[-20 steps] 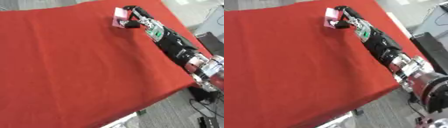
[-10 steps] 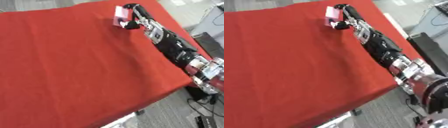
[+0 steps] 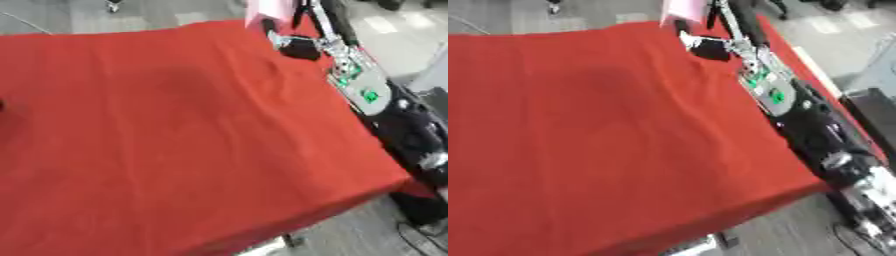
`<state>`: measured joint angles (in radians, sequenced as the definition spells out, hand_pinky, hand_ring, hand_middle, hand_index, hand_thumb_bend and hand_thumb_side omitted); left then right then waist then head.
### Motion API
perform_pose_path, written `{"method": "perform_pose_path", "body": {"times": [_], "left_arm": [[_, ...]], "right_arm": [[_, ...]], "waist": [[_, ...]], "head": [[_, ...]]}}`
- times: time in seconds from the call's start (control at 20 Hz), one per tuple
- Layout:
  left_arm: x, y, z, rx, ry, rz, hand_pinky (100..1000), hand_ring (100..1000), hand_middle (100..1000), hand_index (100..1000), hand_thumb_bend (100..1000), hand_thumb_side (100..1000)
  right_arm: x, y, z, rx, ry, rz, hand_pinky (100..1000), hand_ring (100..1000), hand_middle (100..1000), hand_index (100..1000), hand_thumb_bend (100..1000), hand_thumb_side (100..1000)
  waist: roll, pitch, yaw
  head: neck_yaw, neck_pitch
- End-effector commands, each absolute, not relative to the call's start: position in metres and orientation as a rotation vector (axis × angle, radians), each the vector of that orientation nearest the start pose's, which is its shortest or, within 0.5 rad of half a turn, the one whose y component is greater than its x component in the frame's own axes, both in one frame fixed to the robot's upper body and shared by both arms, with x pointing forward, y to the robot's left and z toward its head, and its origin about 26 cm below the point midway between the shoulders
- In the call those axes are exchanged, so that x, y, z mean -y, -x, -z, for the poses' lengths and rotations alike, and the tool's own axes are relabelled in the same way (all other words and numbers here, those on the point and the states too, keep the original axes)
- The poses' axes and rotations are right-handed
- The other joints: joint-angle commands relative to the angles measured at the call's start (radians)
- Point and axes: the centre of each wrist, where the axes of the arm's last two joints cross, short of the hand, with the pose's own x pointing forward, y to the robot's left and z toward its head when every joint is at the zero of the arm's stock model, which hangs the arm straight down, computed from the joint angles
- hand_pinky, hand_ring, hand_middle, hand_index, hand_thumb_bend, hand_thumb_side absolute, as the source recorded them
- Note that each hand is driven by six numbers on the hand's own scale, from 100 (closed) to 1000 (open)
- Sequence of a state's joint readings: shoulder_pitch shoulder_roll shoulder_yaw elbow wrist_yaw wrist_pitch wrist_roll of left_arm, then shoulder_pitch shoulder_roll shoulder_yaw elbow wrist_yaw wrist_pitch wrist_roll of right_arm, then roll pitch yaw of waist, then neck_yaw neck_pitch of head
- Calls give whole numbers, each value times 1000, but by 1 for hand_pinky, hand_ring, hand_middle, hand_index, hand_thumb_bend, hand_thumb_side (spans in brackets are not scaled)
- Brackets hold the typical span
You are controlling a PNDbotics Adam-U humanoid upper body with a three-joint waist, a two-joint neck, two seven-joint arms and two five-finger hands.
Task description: Pick up the objects with one hand, pass them to the other hand, and then place them into the box on the other side of the table.
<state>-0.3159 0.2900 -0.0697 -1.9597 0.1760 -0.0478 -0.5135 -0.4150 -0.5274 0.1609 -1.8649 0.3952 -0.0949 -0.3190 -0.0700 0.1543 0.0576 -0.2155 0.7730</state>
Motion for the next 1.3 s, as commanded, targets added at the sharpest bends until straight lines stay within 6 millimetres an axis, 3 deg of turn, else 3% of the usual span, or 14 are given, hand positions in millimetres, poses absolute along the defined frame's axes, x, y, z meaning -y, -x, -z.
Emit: {"method": "perform_pose_path", "body": {"times": [0.05, 0.25, 0.45, 0.7, 0.9, 1.3], "left_arm": [[-235, -313, -186, 2102, 342, 908, 801, 980, 815, 913, 100, 798], [-222, -322, -180, 2033, 409, 980, 804, 995, 829, 922, 109, 850], [-210, -326, -178, 1957, 510, 1084, 805, 1000, 837, 928, 146, 898], [-198, -327, -178, 1854, 636, 1178, 802, 1000, 848, 932, 194, 948], [-190, -324, -181, 1771, 703, 1232, 804, 1000, 854, 939, 229, 1000], [-172, -317, -188, 1640, 838, 1337, 818, 1000, 879, 955, 339, 1000]], "right_arm": [[200, -304, -221, 2608, 510, -585, 760, 413, 417, 569, 100, 258], [146, -291, -210, 2708, 242, -714, 766, 400, 430, 586, 100, 263], [122, -281, -201, 2746, 124, -869, 769, 388, 436, 595, 100, 254], [111, -277, -193, 2749, 63, -965, 765, 373, 434, 598, 100, 269], [110, -279, -191, 2743, 55, -932, 761, 374, 435, 603, 100, 274], [108, -281, -187, 2739, 45, -861, 757, 372, 439, 611, 100, 332]], "waist": [[9, -20, -5], [14, -32, -15], [13, -41, -18], [11, -44, -14], [11, -41, -12], [11, -36, -9]], "head": [[131, -3], [206, -3], [228, -3], [221, -3], [211, -3], [182, -3]]}}
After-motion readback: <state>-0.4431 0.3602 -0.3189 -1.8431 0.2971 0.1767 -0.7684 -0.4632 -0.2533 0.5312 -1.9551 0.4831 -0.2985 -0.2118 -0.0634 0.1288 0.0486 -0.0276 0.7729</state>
